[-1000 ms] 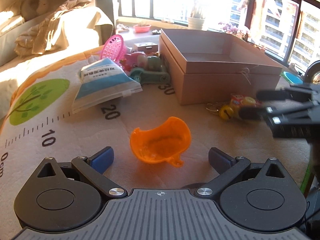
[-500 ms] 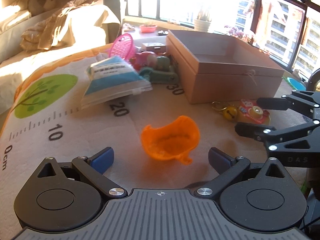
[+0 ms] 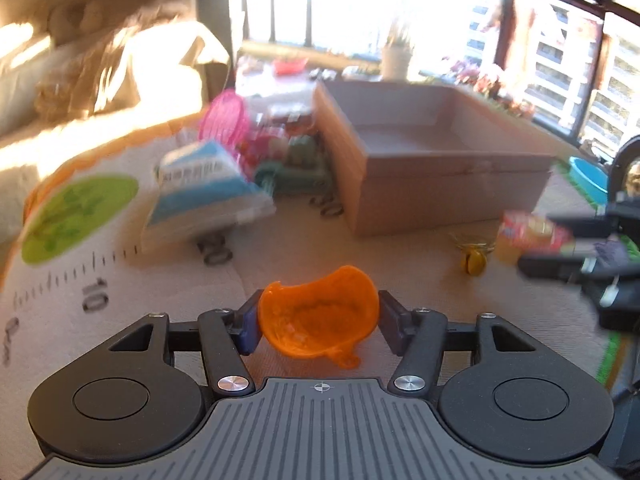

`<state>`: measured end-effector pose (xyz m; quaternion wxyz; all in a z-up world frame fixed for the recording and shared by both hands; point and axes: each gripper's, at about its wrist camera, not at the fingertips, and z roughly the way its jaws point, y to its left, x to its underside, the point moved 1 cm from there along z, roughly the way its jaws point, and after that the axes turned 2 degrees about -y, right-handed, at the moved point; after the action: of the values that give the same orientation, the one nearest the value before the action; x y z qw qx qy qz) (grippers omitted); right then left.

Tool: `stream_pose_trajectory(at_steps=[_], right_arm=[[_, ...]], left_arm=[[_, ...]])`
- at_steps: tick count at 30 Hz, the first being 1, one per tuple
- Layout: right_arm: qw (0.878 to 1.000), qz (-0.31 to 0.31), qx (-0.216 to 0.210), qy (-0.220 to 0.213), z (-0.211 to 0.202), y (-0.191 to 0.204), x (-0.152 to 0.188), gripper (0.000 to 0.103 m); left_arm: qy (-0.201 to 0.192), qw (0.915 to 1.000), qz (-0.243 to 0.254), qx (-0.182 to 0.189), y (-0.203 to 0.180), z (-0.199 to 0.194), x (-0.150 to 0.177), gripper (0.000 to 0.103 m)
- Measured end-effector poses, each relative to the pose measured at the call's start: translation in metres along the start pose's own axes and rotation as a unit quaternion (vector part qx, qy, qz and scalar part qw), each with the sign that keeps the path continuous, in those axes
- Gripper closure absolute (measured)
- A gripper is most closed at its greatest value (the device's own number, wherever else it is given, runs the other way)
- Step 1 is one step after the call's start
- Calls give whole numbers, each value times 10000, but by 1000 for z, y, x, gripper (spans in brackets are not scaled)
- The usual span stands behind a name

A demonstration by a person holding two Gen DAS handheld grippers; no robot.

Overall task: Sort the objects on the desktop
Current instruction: 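Drop the orange cup into the pink box with the left tool while the right tool drops the keychain toy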

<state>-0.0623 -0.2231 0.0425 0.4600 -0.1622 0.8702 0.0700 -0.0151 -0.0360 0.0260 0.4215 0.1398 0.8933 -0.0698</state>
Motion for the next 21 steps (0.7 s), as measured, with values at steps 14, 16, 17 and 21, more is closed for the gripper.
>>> stream_pose_trajectory(at_steps=[14, 16, 17, 21], right_arm=[[9919, 344, 701, -1001, -7, -75, -97, 60], [9936, 419, 696, -788, 13, -82, -99, 60], [9943, 443, 695, -675, 22, -84, -99, 60], [9969, 494, 592, -180, 53, -86, -90, 60]], left_arm=[[-1100, 9887, 894, 494, -55, 33, -105, 40], [-1036, 9883, 996, 507, -64, 56, -115, 40], [-1013, 9883, 998, 554, -68, 65, -116, 39], [-902, 9908, 551, 847, -53, 59, -108, 21]])
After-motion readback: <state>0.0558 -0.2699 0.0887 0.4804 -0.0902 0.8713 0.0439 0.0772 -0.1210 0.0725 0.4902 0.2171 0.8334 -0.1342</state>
